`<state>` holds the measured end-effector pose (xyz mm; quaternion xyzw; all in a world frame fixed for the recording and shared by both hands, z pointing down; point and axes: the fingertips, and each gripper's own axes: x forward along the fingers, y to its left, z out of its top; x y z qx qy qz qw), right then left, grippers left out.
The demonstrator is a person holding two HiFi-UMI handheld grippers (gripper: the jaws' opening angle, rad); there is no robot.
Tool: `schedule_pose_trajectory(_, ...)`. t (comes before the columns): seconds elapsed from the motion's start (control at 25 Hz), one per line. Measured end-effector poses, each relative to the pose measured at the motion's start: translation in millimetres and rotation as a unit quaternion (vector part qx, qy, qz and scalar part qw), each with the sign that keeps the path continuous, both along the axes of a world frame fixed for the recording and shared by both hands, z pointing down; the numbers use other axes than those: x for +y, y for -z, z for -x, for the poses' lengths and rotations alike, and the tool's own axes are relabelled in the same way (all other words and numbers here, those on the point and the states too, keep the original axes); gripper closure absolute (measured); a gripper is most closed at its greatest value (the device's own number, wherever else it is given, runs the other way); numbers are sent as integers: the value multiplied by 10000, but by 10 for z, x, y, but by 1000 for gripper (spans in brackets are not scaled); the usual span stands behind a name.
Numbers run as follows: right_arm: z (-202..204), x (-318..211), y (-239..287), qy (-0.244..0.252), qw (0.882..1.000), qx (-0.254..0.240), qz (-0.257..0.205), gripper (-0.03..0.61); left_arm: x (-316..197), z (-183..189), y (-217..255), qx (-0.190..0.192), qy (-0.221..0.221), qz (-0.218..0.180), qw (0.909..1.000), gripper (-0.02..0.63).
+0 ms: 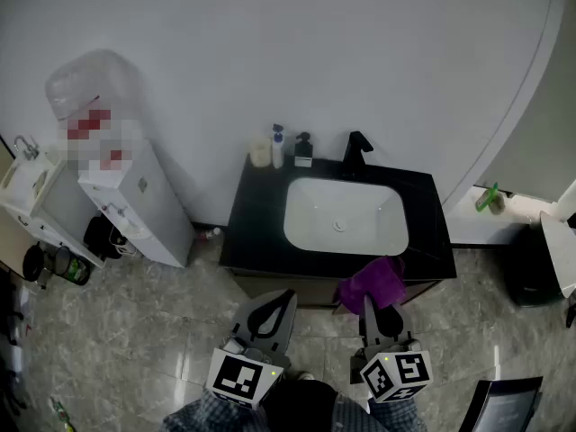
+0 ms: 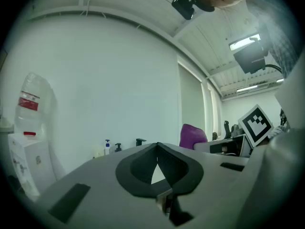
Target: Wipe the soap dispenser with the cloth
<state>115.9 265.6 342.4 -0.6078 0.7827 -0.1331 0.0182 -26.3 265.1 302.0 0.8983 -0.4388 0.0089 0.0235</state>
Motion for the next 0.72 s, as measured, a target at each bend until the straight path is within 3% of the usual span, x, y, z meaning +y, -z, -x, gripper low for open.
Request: schedule_pose_trajectory(0.72,-55,24,23,66,9999,-114,-28,502,15,-55,-1,-17,34,25,10000,612)
